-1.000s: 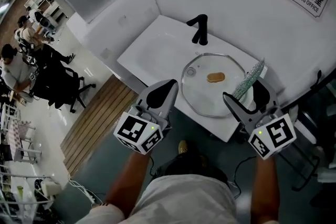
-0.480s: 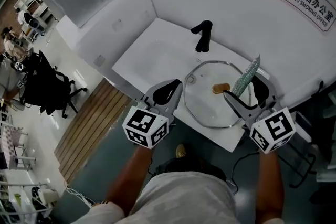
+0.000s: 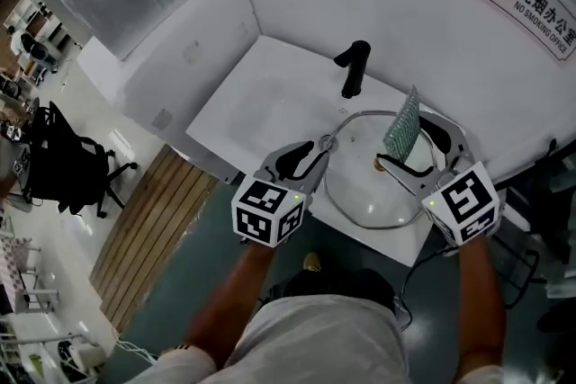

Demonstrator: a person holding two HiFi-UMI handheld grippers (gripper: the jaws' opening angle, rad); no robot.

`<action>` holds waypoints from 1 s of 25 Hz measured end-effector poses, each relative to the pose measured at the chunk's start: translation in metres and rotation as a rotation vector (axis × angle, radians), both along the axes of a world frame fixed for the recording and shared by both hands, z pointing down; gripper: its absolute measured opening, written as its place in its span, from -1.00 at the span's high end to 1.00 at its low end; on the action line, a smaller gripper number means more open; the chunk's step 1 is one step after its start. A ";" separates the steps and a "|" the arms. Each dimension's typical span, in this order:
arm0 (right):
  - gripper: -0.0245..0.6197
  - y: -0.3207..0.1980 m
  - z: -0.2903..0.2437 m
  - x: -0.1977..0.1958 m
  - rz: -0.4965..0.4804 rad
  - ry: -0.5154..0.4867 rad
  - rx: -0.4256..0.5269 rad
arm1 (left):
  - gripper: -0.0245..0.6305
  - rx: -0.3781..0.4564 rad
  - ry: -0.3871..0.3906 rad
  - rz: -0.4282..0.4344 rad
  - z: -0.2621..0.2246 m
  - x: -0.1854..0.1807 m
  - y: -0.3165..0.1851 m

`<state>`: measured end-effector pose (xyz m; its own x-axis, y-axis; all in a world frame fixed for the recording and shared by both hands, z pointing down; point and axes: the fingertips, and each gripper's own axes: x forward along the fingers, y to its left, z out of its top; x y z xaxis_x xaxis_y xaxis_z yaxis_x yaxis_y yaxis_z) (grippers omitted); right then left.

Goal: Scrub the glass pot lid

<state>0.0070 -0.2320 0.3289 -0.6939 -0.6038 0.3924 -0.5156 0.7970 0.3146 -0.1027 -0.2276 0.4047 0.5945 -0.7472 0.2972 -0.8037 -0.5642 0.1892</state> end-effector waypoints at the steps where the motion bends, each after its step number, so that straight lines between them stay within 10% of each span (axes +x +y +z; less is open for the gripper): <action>1: -0.16 -0.003 0.004 -0.003 -0.006 0.035 -0.006 | 0.51 -0.015 0.004 0.006 0.004 0.000 -0.003; 18: -0.16 -0.041 0.103 -0.038 -0.390 0.722 -0.078 | 0.22 -0.386 0.024 0.006 0.084 0.019 -0.019; 25: -0.16 -0.050 0.144 -0.041 -0.506 0.863 -0.203 | 0.19 -0.508 0.022 -0.020 0.113 0.022 -0.022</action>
<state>-0.0337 -0.2818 0.4728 -0.2812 -0.1842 0.9418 0.2351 0.9383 0.2537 -0.0810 -0.2492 0.5179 0.5918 -0.5229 0.6135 -0.8061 -0.3808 0.4530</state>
